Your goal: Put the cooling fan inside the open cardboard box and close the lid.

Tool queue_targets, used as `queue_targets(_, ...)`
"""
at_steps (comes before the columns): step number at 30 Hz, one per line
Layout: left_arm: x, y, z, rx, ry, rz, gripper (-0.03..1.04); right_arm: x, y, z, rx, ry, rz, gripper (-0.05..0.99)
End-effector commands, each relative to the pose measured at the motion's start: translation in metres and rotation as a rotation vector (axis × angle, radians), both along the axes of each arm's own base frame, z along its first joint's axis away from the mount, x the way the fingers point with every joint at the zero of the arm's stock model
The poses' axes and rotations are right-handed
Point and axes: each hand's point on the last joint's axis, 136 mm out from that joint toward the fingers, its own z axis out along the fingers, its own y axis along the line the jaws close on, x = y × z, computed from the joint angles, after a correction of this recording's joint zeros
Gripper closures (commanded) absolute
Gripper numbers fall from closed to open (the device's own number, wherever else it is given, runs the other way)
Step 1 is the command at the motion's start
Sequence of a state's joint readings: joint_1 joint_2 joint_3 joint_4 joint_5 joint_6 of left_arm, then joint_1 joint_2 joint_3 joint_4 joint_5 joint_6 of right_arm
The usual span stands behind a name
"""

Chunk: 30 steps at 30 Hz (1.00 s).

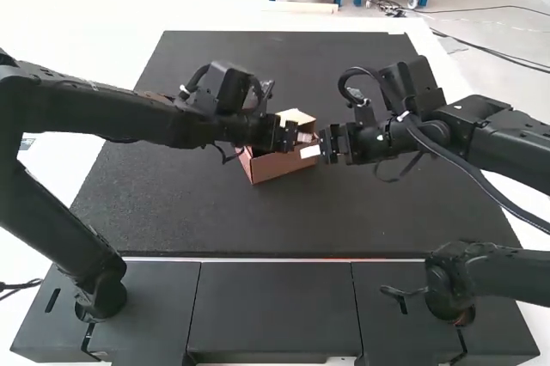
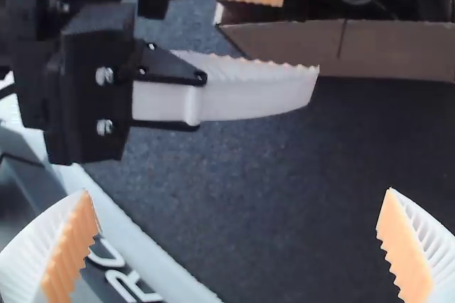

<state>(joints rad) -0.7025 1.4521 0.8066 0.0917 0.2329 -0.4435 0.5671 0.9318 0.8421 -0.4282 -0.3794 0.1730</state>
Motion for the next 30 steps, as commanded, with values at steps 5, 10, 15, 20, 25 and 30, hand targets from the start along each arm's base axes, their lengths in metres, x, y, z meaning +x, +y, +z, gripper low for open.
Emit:
queue_targets(5, 0.023, -0.009, 0.056, -0.098, -0.07, 0.002, 0.1, -0.006, -0.001, 0.009, 0.046, -0.002, -0.012, 0.03)
queue_targets(10, 0.035, 0.005, 0.027, -0.056, -0.033, 0.041, 0.1, -0.008, -0.002, 0.011, 0.055, -0.001, -0.02, 0.03)
queue_targets(15, 0.03, 0.017, 0.0, -0.032, -0.016, 0.059, 0.1, -0.009, -0.003, 0.011, 0.059, 0.009, -0.028, 0.03)
queue_targets(20, 0.018, 0.024, -0.026, -0.006, 0.018, 0.058, 0.1, -0.009, -0.002, 0.013, 0.062, 0.006, -0.027, 0.03)
queue_targets(25, 0.006, 0.028, -0.05, 0.016, 0.031, 0.057, 0.1, -0.008, -0.002, 0.019, 0.07, -0.003, -0.028, 0.03)
queue_targets(30, -0.006, 0.018, -0.075, 0.03, 0.042, 0.023, 0.1, -0.011, -0.003, 0.023, 0.069, 0.006, -0.029, 0.03)
